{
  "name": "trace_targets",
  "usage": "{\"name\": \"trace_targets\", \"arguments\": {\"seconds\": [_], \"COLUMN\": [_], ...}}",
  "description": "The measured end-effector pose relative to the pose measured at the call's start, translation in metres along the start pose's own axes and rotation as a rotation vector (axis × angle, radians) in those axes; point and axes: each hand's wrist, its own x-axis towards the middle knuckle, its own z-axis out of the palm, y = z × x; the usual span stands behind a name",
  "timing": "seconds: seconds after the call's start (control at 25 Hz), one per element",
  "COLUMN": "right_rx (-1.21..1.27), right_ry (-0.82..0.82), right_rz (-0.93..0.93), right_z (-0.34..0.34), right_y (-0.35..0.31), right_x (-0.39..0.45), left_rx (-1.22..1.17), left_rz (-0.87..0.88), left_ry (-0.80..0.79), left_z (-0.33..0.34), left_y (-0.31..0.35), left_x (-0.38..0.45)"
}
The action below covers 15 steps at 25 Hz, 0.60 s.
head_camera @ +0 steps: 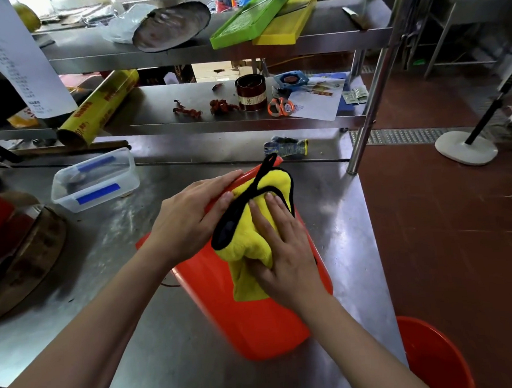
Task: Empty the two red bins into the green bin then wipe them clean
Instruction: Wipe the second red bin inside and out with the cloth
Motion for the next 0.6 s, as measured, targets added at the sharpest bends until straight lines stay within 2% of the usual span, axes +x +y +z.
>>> {"name": "trace_targets", "arguments": {"seconds": [0.28,0.48,0.6], "right_rx": [0.003,0.084,0.161], "right_ry": [0.002,-0.003,-0.054], "right_rz": [-0.021,0.022,0.109], "right_z": [0.006,0.003,-0.006], "right_y": [-0.001,0.024,0.045], "right_x": [-0.004,-0.050,-0.090], "left_rx": [-0.050,-0.114,-0.119], "left_rz": [-0.074,-0.150,-0.154], "left_ry": [0.012,0.000,-0.001], "left_z": [-0.005,-0.010,-0.011], "left_y": [-0.008,-0.010,-0.008], "left_x": [-0.006,-0.010,-0.012]}}
